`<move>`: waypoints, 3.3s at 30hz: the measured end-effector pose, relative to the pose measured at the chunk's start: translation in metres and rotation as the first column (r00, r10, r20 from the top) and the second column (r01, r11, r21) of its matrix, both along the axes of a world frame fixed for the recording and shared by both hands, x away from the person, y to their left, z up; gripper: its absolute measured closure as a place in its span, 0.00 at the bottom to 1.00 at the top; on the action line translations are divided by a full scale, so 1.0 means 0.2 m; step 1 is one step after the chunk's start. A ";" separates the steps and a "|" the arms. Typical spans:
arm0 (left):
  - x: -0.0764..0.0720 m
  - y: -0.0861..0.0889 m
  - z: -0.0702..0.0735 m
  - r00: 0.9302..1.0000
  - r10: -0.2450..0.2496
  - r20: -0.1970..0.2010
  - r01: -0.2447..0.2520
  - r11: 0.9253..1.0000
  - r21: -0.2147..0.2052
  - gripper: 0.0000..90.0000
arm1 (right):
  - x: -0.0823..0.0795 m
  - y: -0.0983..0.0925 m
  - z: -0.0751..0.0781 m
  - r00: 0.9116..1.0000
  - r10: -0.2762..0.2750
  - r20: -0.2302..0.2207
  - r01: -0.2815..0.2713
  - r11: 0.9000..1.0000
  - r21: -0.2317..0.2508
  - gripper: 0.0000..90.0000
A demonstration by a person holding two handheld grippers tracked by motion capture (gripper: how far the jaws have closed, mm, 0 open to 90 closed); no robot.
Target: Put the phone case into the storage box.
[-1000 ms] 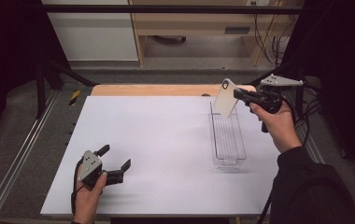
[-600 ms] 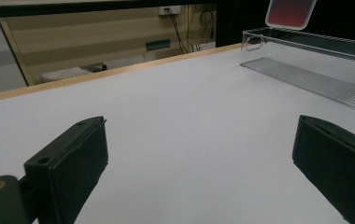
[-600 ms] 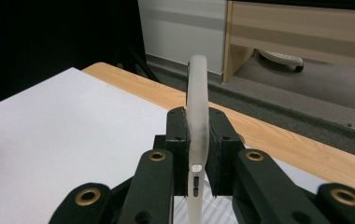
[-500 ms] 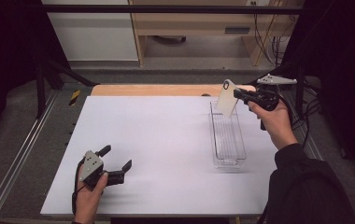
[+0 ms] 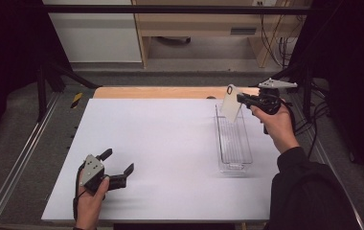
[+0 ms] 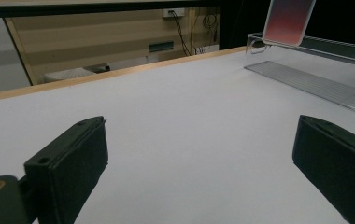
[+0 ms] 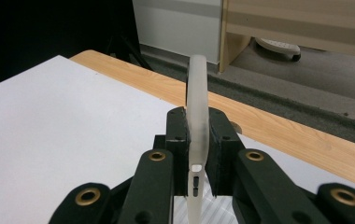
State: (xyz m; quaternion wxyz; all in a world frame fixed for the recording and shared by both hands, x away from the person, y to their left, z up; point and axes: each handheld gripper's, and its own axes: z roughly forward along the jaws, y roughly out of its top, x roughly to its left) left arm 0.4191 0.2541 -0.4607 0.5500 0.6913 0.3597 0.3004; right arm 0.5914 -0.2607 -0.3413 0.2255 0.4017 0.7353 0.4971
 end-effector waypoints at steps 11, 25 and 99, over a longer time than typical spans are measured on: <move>0.00 0.04 0.01 1.000 0.021 0.019 -0.020 0.999 -0.040 0.04 | 0.01 0.00 -0.02 1.000 -0.001 -0.011 0.001 1.000 -0.023 0.90; -0.01 0.12 0.04 0.997 0.037 0.073 -0.031 0.997 -0.077 0.03 | 0.03 0.03 -0.05 1.000 -0.003 -0.017 0.002 0.999 -0.035 0.90; -0.01 0.12 0.03 0.997 0.027 0.068 -0.023 0.998 -0.063 0.03 | 0.10 0.06 -0.21 0.998 0.017 -0.052 -0.018 0.999 -0.028 0.90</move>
